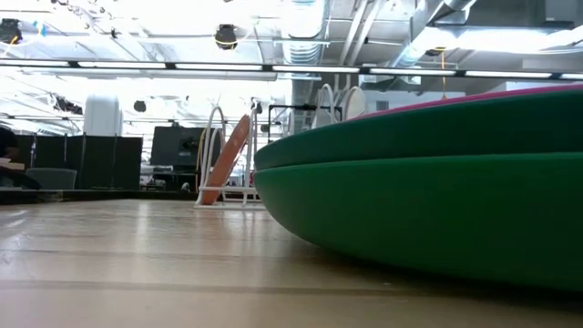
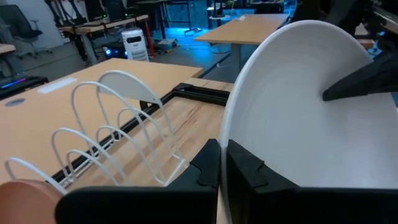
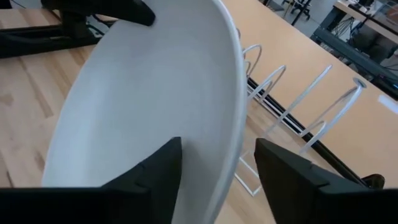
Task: Sort dishes
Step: Put the small white plate in the dish rack
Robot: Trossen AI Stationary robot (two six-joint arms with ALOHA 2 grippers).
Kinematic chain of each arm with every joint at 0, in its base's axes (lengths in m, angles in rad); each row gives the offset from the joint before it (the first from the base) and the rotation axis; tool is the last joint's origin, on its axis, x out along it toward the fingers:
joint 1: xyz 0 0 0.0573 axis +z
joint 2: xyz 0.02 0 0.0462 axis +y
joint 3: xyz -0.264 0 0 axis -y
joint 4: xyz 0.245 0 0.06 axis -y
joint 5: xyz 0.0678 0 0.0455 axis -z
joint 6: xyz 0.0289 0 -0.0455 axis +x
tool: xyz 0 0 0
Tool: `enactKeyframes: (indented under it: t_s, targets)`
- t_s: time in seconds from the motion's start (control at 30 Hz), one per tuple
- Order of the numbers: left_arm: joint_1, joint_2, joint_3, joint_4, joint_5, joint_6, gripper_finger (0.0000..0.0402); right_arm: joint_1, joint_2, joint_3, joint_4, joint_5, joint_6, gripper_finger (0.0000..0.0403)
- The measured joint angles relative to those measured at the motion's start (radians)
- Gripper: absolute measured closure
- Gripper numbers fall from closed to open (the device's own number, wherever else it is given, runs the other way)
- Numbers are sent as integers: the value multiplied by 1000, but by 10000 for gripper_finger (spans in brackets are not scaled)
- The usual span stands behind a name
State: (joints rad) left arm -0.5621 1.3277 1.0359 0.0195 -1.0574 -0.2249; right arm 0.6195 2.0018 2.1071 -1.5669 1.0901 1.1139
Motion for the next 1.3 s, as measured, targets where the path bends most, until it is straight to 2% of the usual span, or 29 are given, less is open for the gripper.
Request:
enactKeyframes:
  t_s: [0.1, 0.17, 0.43, 0.57, 0.97, 1.17, 1.3]
  targets:
    - [0, 0, 0, -1, -1, 0, 401, -2, 0, 0, -1, 0, -1, 195]
    - [0, 0, 0, -1, -2, 1, 401, -2, 0, 0, -1, 0, -7, 213]
    - [-1, 0, 1, -16, -37, 2, 401, -1, 0, 0, -4, -1, -26, 337]
    - [-2, 1, 0, -23, -33, -1, 390, -1, -4, 1, -7, -4, -26, 379]
    - [-21, -23, 0, -61, 63, -48, 320, 3, 1, -1, -1, -24, -102, 382]
    - [-51, -116, 2, -50, 34, -38, 274, 35, -36, -1, -4, -43, -138, 382]
    - [-57, -184, 3, -34, 17, -46, 259, 70, -59, -1, -5, -20, -163, 382]
